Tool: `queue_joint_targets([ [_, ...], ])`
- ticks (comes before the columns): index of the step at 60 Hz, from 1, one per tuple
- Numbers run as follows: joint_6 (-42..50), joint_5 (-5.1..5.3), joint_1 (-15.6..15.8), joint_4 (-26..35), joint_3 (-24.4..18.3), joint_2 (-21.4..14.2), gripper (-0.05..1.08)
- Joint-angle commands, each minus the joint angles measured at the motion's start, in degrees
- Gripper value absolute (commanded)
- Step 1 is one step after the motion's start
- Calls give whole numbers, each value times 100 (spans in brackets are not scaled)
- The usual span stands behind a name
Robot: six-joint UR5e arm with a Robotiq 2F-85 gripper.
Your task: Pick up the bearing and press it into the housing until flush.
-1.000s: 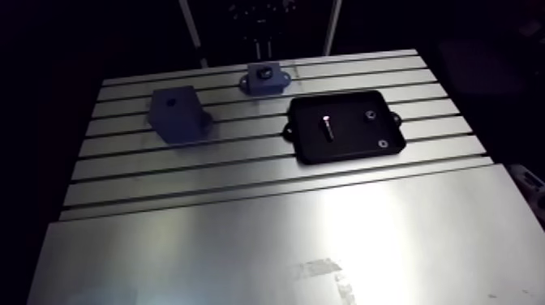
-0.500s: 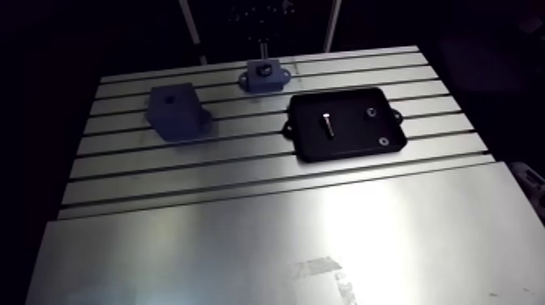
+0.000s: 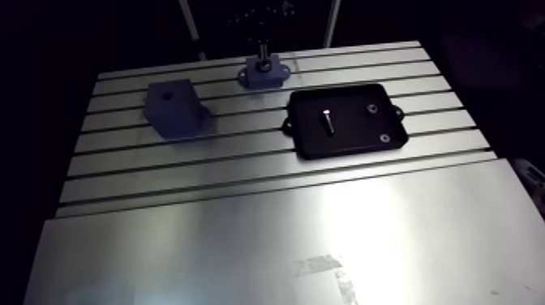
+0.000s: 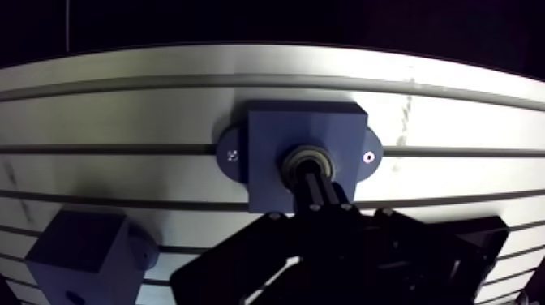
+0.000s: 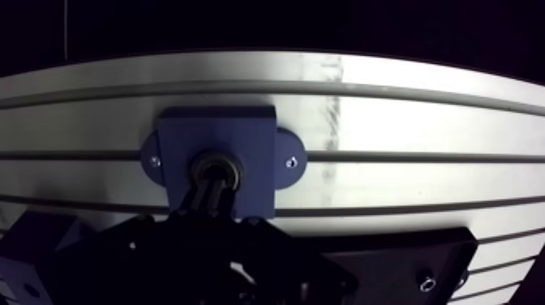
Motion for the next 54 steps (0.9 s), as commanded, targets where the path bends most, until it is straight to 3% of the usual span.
queue_joint_targets([
  [1,1,-3,1,-11,18,27,108],
  [54,1,15,0,-38,18,90,108],
])
